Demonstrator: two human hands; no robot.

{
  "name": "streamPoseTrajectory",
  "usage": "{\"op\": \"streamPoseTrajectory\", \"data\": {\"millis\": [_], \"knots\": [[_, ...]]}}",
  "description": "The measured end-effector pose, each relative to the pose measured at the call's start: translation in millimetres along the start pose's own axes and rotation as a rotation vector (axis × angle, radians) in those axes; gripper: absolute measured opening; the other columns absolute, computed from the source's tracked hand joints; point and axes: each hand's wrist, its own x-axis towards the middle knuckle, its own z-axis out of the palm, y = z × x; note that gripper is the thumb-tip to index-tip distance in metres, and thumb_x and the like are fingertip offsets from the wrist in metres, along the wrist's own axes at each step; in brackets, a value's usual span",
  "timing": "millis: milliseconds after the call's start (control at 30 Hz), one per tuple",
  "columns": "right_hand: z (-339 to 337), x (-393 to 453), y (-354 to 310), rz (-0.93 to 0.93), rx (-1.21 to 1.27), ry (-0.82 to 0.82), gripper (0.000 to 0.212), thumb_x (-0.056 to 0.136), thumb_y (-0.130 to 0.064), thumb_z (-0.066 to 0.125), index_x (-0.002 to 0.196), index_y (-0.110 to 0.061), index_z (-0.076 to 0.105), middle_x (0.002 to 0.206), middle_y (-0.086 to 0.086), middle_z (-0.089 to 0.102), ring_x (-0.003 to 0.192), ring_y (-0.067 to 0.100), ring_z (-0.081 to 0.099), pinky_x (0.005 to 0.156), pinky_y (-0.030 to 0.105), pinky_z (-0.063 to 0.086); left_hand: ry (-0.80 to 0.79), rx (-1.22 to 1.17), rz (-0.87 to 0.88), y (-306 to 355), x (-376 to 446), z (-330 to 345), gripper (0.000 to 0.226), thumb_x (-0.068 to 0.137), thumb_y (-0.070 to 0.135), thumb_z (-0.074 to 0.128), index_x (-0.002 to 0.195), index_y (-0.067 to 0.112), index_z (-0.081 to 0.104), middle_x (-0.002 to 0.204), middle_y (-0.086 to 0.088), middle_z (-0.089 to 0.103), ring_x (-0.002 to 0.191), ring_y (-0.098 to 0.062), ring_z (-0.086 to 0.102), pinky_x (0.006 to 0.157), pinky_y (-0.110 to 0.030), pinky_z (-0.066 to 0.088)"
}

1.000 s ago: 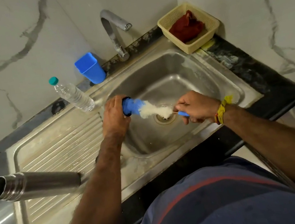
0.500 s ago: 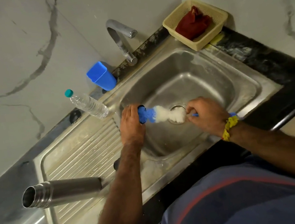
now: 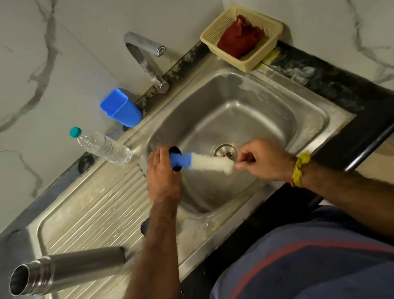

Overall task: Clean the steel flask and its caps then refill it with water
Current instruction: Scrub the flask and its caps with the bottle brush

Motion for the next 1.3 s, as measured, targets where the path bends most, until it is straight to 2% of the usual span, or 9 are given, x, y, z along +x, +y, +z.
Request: {"op": "streamPoseTrajectory", "data": {"millis": [100,267,367,500,600,733,933,1100,1300], "knots": [[4,-5,-7,0.208,0.237,-0.280,0.014,0.095,-0.009,0.063,0.089,0.000,0.072,0.068,0.009,0.065,0.043,0.006,0.052,0.039,0.020,0.038,0.032,0.006,-0.028,0,0,-1,0.050,0.075,-0.004,0.076,0.119,0.016,0.059,0.121,-0.003,0.063,0.115,-0.025,0.055,0.094,-0.043,0.052],[3,-5,-15,-0.082,-0.347,-0.013,0.017,0.086,-0.027,0.072,0.101,-0.019,0.073,0.101,0.006,0.070,0.093,0.025,0.065,0.083,0.033,0.051,0.050,-0.034,-0.115,2,-6,-1,0.045,0.081,0.003,0.074,0.121,0.017,0.060,0.121,-0.001,0.064,0.117,-0.026,0.054,0.092,-0.043,0.052],[1,-4,-15,-0.044,-0.065,0.008,0.009,0.088,-0.019,0.070,0.089,-0.012,0.076,0.078,0.009,0.073,0.066,0.018,0.066,0.063,0.026,0.048,0.087,-0.124,-0.158,3,-7,-5,0.052,0.075,0.006,0.079,0.122,0.016,0.059,0.121,-0.004,0.064,0.116,-0.027,0.056,0.092,-0.040,0.050],[7,-9,-14,0.298,0.476,-0.318,0.020,0.098,-0.014,0.059,0.091,-0.001,0.073,0.060,0.006,0.064,0.038,0.007,0.043,0.039,0.017,0.031,0.144,-0.225,-0.246,7,-5,-18,0.059,0.071,0.005,0.081,0.124,0.019,0.059,0.125,0.000,0.064,0.116,-0.024,0.058,0.095,-0.037,0.048],[9,-5,-4,-0.030,-0.012,-0.102,0.015,0.094,-0.021,0.063,0.087,-0.014,0.074,0.071,0.006,0.071,0.056,0.014,0.064,0.056,0.032,0.055,0.125,-0.207,-0.234,15,-9,-20,0.060,0.072,0.005,0.080,0.126,0.017,0.059,0.125,-0.003,0.064,0.116,-0.026,0.059,0.095,-0.039,0.049],[5,-5,-7,-0.214,-0.468,0.064,0.018,0.094,-0.028,0.058,0.089,-0.016,0.070,0.084,0.008,0.070,0.078,0.031,0.065,0.069,0.035,0.050,0.068,-0.177,-0.207,12,-13,-20,0.062,0.071,0.007,0.082,0.127,0.020,0.058,0.124,-0.003,0.066,0.117,-0.026,0.059,0.097,-0.044,0.051],[6,-13,-23,0.420,0.574,-0.455,0.027,0.104,-0.020,0.051,0.100,0.001,0.068,0.062,0.003,0.057,0.034,0.003,0.034,0.033,0.015,0.025,0.109,-0.216,-0.230,19,-11,-23,0.066,0.071,0.007,0.084,0.131,0.017,0.056,0.130,-0.005,0.064,0.122,-0.027,0.058,0.102,-0.044,0.050],[1,-5,-13,-0.138,-0.208,0.056,0.025,0.086,-0.038,0.060,0.082,-0.018,0.075,0.071,0.003,0.072,0.064,0.021,0.066,0.061,0.034,0.053,0.037,-0.149,-0.229,7,-3,-27,0.067,0.073,0.012,0.084,0.130,0.023,0.050,0.119,-0.001,0.067,0.106,-0.024,0.063,0.087,-0.040,0.053],[-12,-7,0,-0.158,0.069,0.314,0.010,0.086,-0.019,0.073,0.078,-0.014,0.073,0.070,-0.007,0.069,0.064,0.010,0.065,0.065,0.033,0.055,0.262,-0.724,-0.666,-13,4,-35,0.032,0.082,0.029,0.084,0.099,0.019,0.059,0.092,-0.004,0.070,0.081,-0.023,0.070,0.084,-0.044,0.060]]}}
